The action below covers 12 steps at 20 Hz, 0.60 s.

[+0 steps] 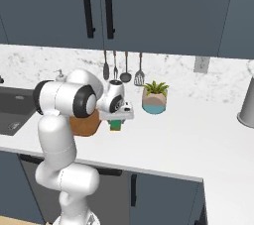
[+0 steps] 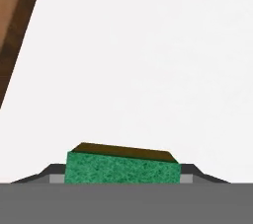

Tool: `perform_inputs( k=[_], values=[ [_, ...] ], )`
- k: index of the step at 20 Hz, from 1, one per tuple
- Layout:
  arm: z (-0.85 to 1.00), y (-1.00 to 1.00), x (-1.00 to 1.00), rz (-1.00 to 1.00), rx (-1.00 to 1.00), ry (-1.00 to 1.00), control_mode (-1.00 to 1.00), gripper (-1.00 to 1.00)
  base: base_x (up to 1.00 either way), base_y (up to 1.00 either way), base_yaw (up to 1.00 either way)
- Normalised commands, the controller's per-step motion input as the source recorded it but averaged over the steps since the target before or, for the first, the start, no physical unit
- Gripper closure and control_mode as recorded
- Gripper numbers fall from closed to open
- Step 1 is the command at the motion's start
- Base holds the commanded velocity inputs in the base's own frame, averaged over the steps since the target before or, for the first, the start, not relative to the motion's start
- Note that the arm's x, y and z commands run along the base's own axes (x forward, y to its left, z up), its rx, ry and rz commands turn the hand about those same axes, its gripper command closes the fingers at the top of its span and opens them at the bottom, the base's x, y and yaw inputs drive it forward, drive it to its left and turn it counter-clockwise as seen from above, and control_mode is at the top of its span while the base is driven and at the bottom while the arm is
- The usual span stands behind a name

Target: Pick up the sponge from the counter and clean the cutting board by briefly scrubbing or pressing down on the cutting board. Once finished, release the sponge.

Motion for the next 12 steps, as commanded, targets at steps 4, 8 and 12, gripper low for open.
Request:
perform_inputs(
  k=[4,8,12],
  values=[
    [0.34,0.48,-0.06,0.00,0.00,0.00,-1.00,1.00,0.00,0.00,0.00],
    [0.43,0.55,0.00,0.00,0.00,0.00,-1.00,1.00,0.00,0.00,0.00],
    [0.41,0.44,0.06,0.00,0.00,0.00,-1.00,1.00,0.00,0.00,0.00]
  ],
)
